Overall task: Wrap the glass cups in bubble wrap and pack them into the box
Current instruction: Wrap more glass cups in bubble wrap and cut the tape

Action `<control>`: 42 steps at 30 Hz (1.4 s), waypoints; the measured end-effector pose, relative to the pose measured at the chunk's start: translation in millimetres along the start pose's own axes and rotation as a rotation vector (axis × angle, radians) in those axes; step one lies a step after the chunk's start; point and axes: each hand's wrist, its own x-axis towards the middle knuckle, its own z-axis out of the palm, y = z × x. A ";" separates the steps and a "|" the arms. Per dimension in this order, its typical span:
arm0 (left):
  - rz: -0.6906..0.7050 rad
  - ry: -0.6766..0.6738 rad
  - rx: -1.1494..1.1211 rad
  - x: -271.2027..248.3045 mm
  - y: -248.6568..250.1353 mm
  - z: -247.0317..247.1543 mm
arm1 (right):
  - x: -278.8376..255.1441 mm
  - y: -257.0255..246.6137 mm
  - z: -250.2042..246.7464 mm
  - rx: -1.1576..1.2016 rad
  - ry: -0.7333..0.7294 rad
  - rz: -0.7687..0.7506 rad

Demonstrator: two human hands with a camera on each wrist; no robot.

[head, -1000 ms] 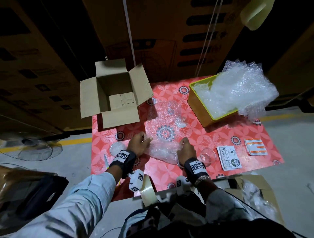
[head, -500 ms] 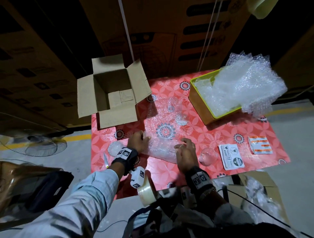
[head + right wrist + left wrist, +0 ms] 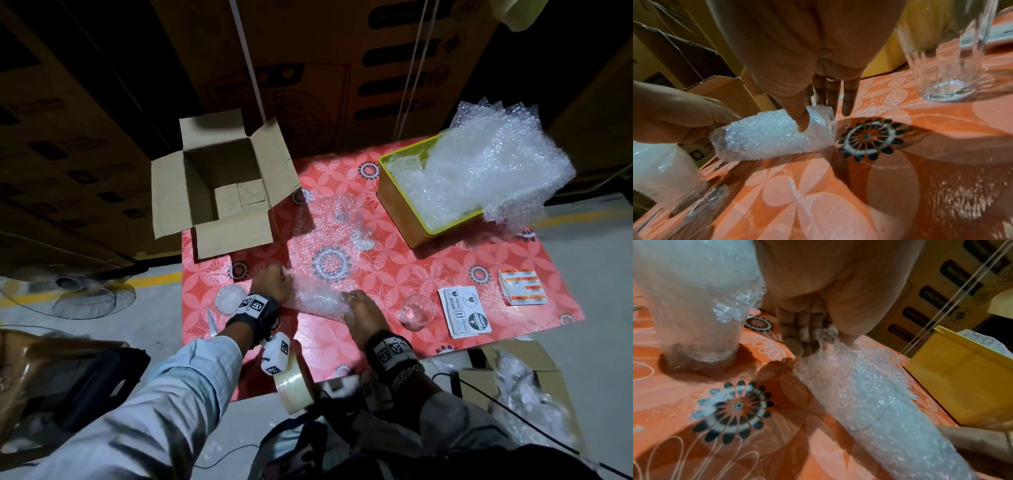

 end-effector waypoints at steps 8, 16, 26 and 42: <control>0.807 0.007 0.151 -35.5 24.5 1.1 | 4.8 4.0 5.6 -0.044 -0.054 0.002; 0.718 -0.312 0.276 -34.5 27.3 26.5 | 10.7 4.1 10.2 -0.134 -0.100 -0.020; 0.481 -0.461 0.127 -16.9 16.4 21.5 | 16.1 9.6 5.0 -0.079 -0.182 0.007; 0.543 -0.259 0.175 -12.8 10.3 18.8 | 44.2 8.2 -12.3 0.204 -0.346 0.238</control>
